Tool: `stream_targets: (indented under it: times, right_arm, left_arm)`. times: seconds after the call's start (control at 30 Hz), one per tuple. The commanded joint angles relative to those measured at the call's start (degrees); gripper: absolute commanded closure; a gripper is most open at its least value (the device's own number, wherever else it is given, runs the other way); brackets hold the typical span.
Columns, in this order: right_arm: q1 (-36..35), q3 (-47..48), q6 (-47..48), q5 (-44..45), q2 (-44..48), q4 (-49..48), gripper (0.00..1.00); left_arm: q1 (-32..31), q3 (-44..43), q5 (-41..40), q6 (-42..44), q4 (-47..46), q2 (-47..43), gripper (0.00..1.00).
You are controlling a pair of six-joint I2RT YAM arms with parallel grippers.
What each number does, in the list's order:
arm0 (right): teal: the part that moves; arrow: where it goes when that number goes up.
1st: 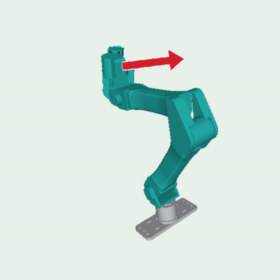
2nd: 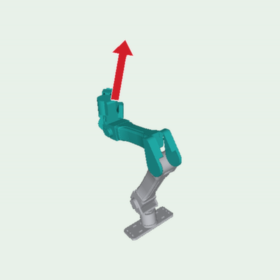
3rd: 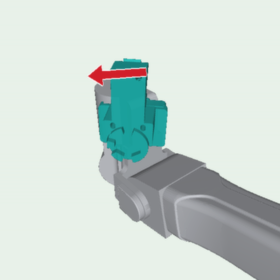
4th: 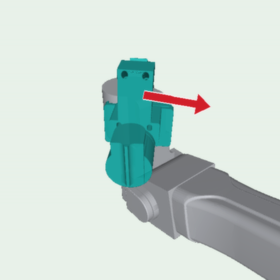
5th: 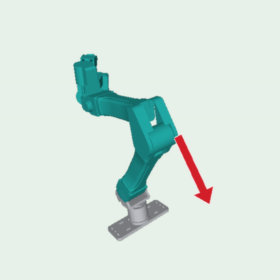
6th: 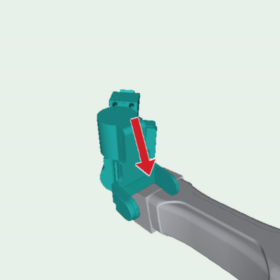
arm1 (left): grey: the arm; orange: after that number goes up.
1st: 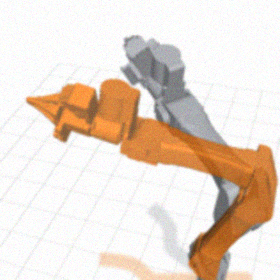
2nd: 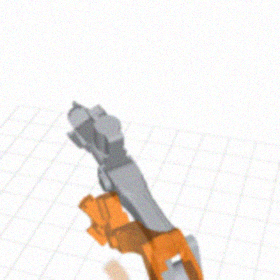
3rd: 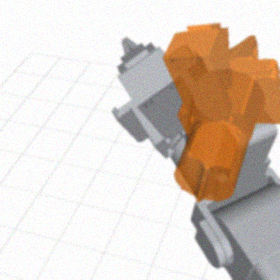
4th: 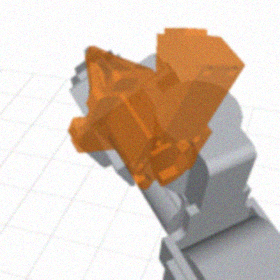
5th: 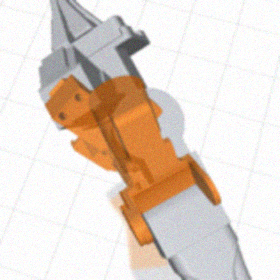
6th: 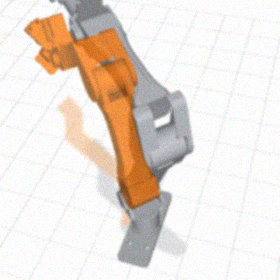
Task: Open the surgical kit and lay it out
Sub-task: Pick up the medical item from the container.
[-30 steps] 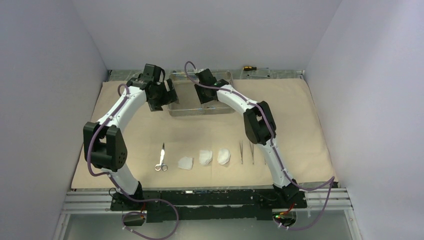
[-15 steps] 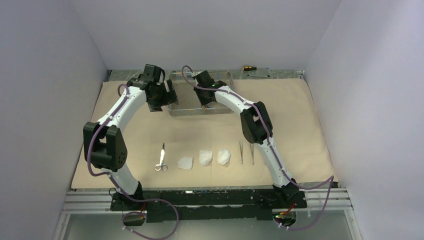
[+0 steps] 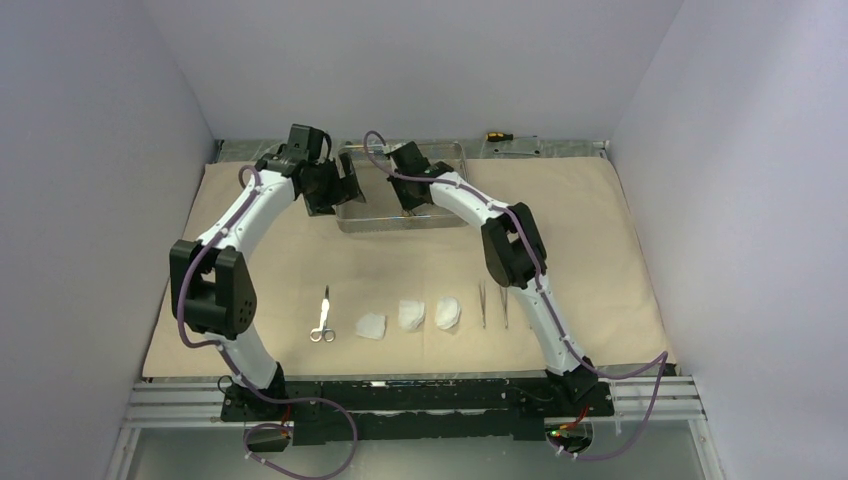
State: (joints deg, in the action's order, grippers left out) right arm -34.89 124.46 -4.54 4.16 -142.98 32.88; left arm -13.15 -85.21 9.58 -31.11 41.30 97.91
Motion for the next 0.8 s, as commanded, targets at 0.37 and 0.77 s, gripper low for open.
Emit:
stream_targets:
  times: [0.37, 0.77]
  right_arm:
    - [1.99, -7.93, -2.8, 1.93, 11.78, -10.41, 0.89]
    - [3.75, -7.17, -5.31, -1.34, 16.48, -10.86, 0.89]
  left_arm:
    - [0.14, -6.03, 5.82, -2.24, -5.96, 5.11, 0.19]
    - [0.14, -8.25, 8.77, -4.23, -8.8, 5.78, 0.12]
